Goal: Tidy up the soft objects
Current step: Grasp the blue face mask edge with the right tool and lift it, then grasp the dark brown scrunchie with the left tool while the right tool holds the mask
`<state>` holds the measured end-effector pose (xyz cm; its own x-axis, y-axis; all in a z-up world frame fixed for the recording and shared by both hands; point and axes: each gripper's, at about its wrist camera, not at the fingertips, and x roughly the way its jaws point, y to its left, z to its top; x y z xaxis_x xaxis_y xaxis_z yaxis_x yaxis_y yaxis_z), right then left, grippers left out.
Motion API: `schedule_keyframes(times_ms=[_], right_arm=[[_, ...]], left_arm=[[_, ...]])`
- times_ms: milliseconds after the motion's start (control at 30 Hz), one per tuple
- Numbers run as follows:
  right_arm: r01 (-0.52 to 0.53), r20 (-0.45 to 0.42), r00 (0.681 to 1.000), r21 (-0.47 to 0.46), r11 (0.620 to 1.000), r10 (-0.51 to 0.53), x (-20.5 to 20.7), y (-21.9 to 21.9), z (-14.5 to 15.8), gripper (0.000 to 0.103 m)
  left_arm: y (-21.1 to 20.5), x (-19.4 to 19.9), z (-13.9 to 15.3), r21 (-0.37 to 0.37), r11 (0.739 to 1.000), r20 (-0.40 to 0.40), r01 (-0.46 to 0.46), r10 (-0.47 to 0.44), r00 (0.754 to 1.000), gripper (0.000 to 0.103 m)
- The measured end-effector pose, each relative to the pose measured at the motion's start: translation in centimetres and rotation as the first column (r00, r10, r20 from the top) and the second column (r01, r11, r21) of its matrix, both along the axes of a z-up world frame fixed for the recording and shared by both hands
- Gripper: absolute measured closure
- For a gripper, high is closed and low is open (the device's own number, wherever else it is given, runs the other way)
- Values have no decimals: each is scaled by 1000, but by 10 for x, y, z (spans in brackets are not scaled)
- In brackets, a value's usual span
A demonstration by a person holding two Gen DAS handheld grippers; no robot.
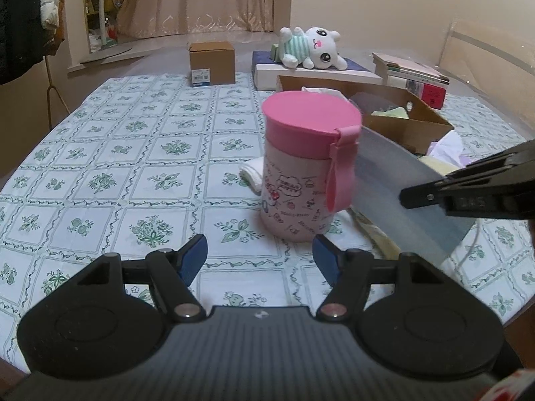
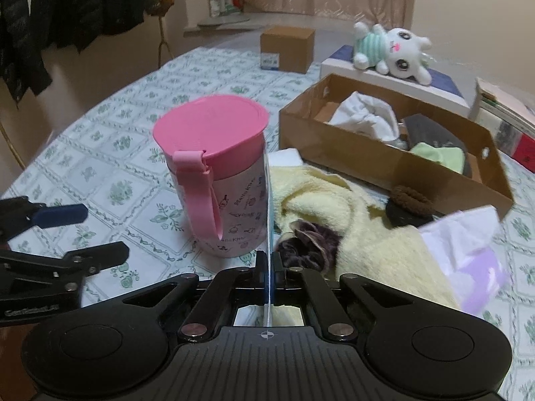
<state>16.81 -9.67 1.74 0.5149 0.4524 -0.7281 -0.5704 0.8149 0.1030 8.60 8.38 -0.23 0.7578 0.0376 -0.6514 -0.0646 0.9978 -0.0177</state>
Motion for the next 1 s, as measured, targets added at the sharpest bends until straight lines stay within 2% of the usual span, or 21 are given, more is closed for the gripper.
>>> schedule_keyframes(times_ms=[200, 467, 733, 1000], right_arm=[[70, 45, 996, 50, 996, -72, -22, -39, 25, 102], [185, 118, 973, 106, 977, -197, -36, -93, 55, 102], [247, 108, 960, 123, 961, -260, -26, -127, 48, 102], [274, 89, 953, 150, 950, -289, -19, -145, 37, 102]], left_arm=[[-19, -2, 6, 8, 999, 9, 41, -41, 999, 37], [-62, 11, 3, 3, 991, 13, 135, -135, 991, 37], [-104, 47, -11, 64, 975, 28, 212, -214, 976, 38], [-128, 83, -36, 131, 963, -5, 236, -237, 971, 44]])
